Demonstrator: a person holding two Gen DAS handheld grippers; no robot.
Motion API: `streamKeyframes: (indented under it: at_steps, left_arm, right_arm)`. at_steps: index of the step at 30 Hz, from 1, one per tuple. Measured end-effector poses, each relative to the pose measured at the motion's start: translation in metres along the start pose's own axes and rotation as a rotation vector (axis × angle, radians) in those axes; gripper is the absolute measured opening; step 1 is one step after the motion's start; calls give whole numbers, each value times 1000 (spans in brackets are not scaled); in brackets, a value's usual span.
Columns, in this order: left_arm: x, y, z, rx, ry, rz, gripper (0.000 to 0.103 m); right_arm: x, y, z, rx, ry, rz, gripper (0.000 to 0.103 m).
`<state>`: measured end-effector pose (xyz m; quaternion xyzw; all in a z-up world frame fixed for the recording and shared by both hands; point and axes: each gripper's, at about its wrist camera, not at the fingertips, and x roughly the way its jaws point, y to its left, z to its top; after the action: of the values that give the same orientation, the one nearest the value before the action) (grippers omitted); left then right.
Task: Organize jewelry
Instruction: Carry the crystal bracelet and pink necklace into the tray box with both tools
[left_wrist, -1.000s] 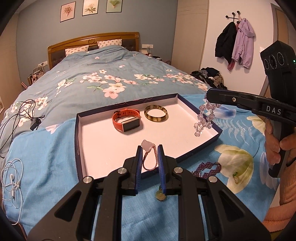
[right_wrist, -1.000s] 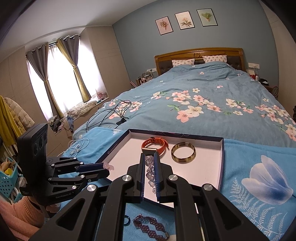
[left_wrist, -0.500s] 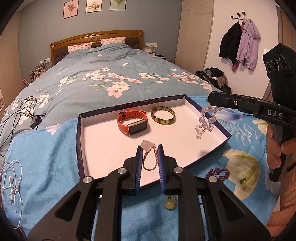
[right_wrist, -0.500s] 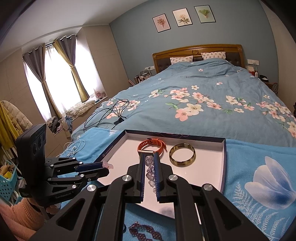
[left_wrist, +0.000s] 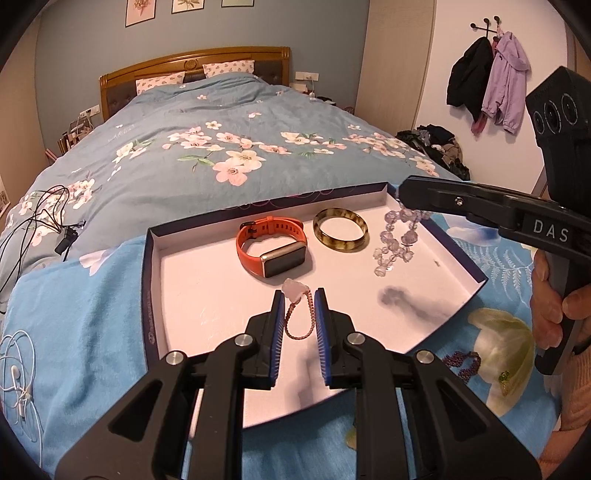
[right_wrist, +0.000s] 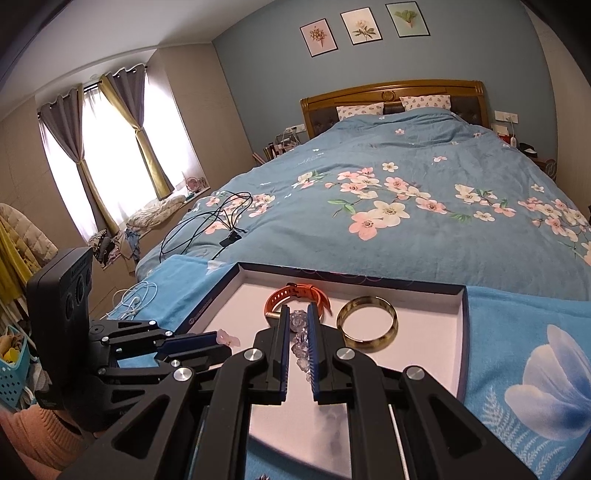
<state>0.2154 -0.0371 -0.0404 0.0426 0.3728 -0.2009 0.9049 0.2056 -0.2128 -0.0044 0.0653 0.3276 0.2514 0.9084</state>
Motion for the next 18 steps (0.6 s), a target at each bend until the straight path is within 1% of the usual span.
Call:
streamKeyframes:
  at_steps: [6, 18]
  left_arm:
    - [18, 3, 9, 3, 29, 8, 17]
    - [56, 9, 11, -16, 114, 0, 17]
  right_arm:
    - [17, -6, 2, 15, 25, 2, 8]
    - [36, -27, -6, 36, 95, -46, 8]
